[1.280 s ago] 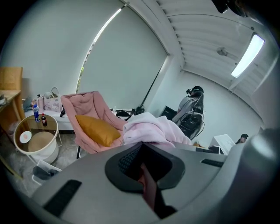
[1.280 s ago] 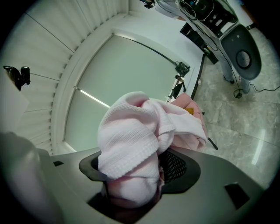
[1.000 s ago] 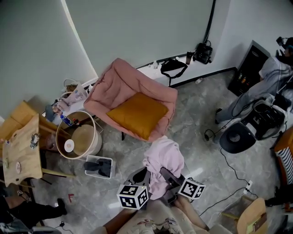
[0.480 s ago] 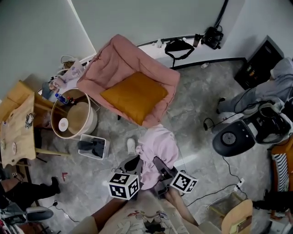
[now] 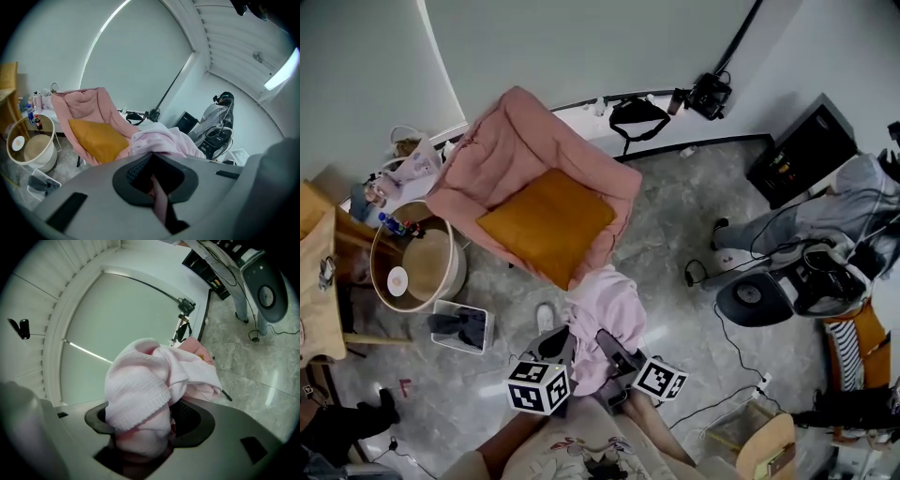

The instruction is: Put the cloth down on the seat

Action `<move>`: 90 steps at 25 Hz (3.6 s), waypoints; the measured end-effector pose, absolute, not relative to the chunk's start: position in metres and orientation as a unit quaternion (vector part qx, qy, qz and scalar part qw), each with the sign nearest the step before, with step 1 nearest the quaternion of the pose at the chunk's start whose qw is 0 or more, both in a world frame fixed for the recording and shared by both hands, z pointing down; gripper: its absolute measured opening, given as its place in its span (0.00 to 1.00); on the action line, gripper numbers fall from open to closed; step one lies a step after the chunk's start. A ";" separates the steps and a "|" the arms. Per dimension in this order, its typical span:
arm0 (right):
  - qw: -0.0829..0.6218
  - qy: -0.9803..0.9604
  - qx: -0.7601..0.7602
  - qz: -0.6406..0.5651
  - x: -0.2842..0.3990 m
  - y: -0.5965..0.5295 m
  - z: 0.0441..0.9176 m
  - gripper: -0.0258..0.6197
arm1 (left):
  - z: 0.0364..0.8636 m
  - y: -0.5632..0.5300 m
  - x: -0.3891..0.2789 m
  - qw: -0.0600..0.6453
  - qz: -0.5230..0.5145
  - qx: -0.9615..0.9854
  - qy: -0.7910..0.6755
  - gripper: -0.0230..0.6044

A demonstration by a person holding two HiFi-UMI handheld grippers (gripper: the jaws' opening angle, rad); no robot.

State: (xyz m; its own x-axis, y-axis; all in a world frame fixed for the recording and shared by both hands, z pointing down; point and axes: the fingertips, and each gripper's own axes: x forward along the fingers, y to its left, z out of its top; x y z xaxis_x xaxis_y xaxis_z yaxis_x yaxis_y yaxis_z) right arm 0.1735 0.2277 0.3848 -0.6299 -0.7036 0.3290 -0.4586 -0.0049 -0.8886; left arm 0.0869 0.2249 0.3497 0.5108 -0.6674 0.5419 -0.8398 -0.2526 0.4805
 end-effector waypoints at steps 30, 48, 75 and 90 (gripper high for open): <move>0.121 0.676 -0.494 -0.533 0.089 0.047 0.364 0.54 | 0.338 0.029 0.002 0.370 0.105 0.832 -0.399 0.04; 0.020 0.715 -0.471 -0.517 0.100 -0.036 0.404 0.54 | 0.386 -0.034 0.008 0.400 0.123 0.791 -0.446 0.04; -0.147 0.809 -0.347 -0.451 0.107 -0.239 0.560 0.54 | 0.558 -0.207 0.031 0.447 0.126 0.692 -0.552 0.04; -0.227 0.847 -0.311 -0.367 0.078 -0.309 0.632 0.54 | 0.644 -0.267 0.010 0.479 0.116 0.657 -0.571 0.04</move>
